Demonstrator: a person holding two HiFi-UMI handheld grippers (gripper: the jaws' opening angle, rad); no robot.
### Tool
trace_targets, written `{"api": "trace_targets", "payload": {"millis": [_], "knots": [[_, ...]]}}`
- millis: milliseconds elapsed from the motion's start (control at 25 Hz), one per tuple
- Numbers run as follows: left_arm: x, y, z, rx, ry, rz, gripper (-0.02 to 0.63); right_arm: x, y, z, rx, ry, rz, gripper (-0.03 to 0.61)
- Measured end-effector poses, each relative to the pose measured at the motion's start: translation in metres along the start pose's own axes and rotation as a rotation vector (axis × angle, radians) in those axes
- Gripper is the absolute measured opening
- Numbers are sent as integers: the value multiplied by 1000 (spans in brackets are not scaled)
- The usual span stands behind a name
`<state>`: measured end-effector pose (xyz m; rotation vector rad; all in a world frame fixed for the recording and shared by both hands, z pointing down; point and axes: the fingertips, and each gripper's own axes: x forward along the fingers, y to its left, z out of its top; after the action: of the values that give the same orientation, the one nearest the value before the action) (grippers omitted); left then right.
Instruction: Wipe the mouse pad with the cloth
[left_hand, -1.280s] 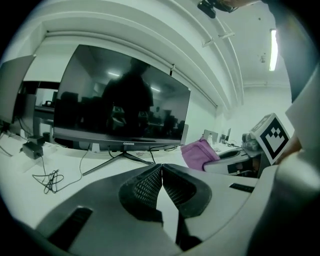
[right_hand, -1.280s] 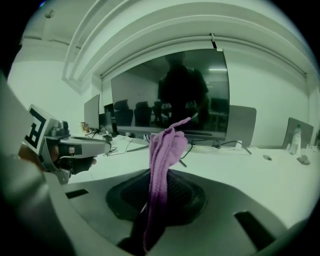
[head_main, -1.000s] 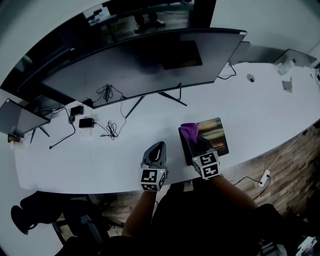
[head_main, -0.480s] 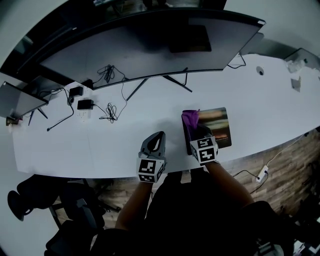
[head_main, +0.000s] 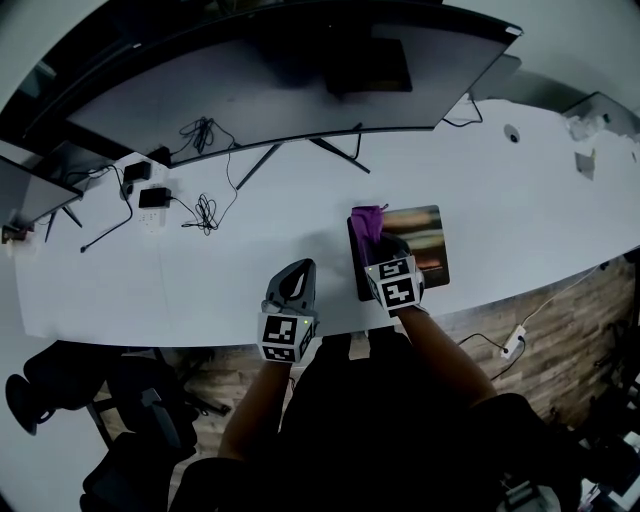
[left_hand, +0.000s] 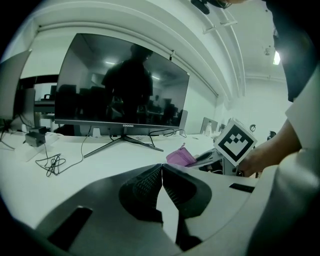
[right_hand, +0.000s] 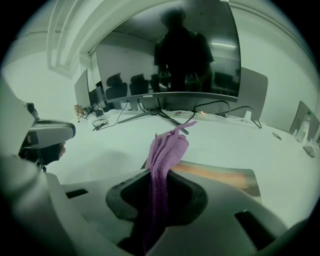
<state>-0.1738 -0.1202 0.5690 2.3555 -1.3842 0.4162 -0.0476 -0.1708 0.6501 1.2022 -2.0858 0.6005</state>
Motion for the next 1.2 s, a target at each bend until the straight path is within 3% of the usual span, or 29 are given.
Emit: {"api": "trace_targets", "payload": {"millis": [320,1200], "knots": [[7,-14,-5,12,20,8,21,-8,-16,-5,3,29,33,74],[24,-62,2,17,13,-4,21,-37,-111,-26,-86,88,-55,74]]}}
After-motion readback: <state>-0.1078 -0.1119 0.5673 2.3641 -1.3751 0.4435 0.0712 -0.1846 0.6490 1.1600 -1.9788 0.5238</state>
